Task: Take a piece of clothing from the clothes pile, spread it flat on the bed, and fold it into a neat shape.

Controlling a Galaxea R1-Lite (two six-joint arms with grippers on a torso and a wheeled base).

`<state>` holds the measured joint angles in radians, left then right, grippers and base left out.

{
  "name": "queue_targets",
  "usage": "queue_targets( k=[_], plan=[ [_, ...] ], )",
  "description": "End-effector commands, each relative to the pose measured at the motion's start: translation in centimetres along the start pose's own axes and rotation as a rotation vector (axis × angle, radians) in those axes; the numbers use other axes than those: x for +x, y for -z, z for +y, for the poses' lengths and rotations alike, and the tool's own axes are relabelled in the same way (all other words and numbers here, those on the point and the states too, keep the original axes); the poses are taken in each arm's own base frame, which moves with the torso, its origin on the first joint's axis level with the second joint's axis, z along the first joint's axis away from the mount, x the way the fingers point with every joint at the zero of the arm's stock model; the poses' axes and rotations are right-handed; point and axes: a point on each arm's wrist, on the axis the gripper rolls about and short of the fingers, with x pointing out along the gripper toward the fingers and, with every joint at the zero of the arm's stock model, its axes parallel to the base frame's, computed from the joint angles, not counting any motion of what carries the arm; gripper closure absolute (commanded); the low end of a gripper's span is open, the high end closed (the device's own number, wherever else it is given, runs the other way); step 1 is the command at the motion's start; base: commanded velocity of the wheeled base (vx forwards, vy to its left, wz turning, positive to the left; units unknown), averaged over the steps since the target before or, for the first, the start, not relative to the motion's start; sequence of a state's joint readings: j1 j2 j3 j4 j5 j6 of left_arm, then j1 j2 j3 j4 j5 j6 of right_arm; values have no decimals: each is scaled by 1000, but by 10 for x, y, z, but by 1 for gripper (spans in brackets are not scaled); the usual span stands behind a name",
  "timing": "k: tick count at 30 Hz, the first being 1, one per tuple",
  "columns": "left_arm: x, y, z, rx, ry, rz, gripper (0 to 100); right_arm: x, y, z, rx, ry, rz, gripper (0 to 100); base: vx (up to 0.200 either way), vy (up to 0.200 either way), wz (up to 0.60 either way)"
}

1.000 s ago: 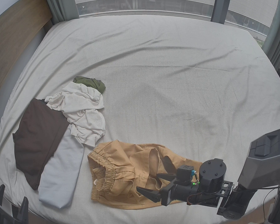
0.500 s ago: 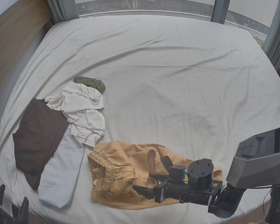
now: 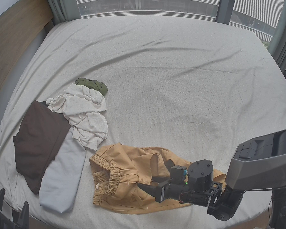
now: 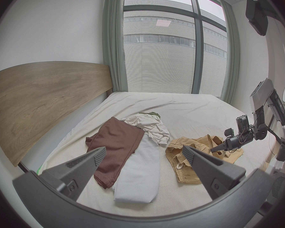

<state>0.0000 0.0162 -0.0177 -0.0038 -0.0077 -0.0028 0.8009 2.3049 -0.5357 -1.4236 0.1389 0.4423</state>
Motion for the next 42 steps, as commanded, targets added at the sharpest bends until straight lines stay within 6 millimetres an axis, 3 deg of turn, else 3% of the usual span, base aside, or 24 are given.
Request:
queue_targets(
  k=[1,6,15,16,17,18,19,20,22,23,24,25,31,36,42],
  plan=[
    [0,5,0,0,0,1,0,3,1,-2,7,-1,-4,100,0,0,0],
    [0,5,0,1,0,1,0,-2,2,-2,12,3,1,100,0,0,0],
    [0,5,-1,47,57,-7,0,-34,-3,-1,19,8,-39,100,0,0,0],
    [-5,-25,-1,4,76,-143,0,-40,-8,-4,25,17,-53,100,0,0,0],
    [-16,-79,-1,-31,90,-341,0,-43,-12,-4,26,17,-67,100,0,0,0],
    [-16,-79,-1,-31,90,-341,0,-43,-12,-4,26,17,-67,100,0,0,0],
    [-17,-150,1,-45,91,-482,0,-46,-20,-4,30,15,-97,100,0,0,0],
    [-7,-162,2,-34,91,-435,0,-47,-23,-4,35,10,-107,100,0,0,0],
    [18,-155,0,-27,188,-258,0,-52,-27,1,36,-2,-119,100,0,0,0],
    [18,-155,0,-27,188,-258,0,-52,-27,1,36,-2,-119,100,0,0,0],
    [41,-138,-6,-29,318,-103,0,-60,-33,4,38,-11,-139,100,0,0,0],
    [50,-132,-10,-37,363,-48,0,-65,-34,4,40,-12,-138,100,0,0,0],
    [112,-130,-32,-199,471,135,0,-85,-41,-3,65,-26,-142,100,0,0,0],
    [139,-117,-44,-205,586,226,0,-87,-46,1,58,-61,-153,100,0,0,0],
    [141,-114,-43,-223,739,257,0,-91,-42,-1,66,-73,-124,100,0,0,0]
  ],
)
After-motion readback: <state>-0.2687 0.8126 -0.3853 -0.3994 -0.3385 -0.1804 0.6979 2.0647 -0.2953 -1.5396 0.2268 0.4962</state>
